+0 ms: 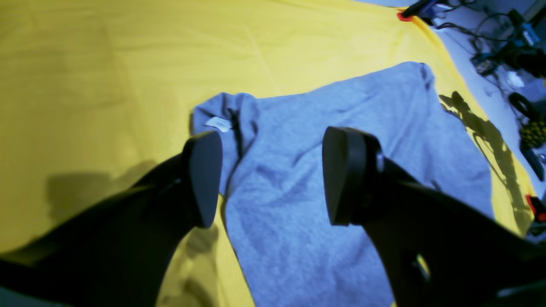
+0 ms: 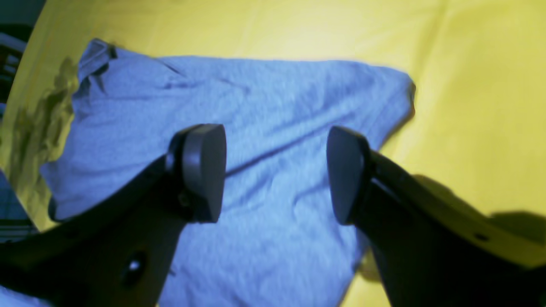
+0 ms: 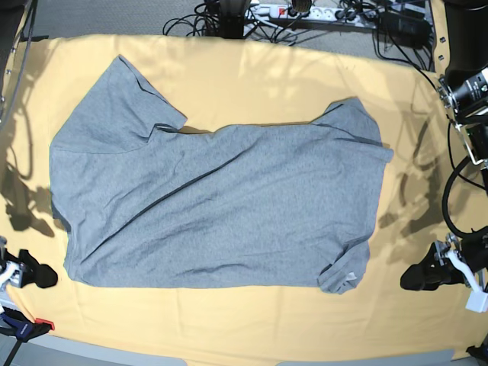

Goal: Layout the t-shirt on the table in an organized manner, then fold the t-shirt properly
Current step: 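Move both grippers to the shirt's sides near the sleeves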

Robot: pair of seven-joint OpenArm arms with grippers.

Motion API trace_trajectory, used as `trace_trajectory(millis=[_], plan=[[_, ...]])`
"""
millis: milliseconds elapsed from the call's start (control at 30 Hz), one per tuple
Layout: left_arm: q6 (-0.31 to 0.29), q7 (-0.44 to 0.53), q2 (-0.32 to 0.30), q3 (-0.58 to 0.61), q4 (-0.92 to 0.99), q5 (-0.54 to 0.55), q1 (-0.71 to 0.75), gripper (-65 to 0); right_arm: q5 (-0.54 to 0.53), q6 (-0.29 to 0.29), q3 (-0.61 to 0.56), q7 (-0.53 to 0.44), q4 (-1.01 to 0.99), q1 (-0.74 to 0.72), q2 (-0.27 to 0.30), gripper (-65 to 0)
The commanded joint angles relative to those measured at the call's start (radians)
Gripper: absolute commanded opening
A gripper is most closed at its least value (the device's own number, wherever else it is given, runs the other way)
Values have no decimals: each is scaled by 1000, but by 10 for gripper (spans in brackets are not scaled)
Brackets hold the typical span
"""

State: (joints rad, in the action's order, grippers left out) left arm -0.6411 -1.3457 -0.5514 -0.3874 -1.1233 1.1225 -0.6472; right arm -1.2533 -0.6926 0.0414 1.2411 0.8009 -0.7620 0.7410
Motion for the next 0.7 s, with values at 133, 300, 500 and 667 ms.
trace_trajectory(millis=[133, 300, 500, 667], plan=[[-23, -2, -26, -4, -15, 61, 40, -260, -112, -6, 14, 57, 101, 87, 42, -273], [-41, -40, -64, -4, -15, 105, 89, -260, -110, -6, 100, 64, 196, 216, 42, -273], [-40, -48, -123, -4, -15, 129, 124, -260, -108, -6, 291, 93, 265, 367, 38, -273], [-36, -48, -127, -4, -15, 144, 168, -260, -112, -6, 353, 100, 267, 470, 35, -273]])
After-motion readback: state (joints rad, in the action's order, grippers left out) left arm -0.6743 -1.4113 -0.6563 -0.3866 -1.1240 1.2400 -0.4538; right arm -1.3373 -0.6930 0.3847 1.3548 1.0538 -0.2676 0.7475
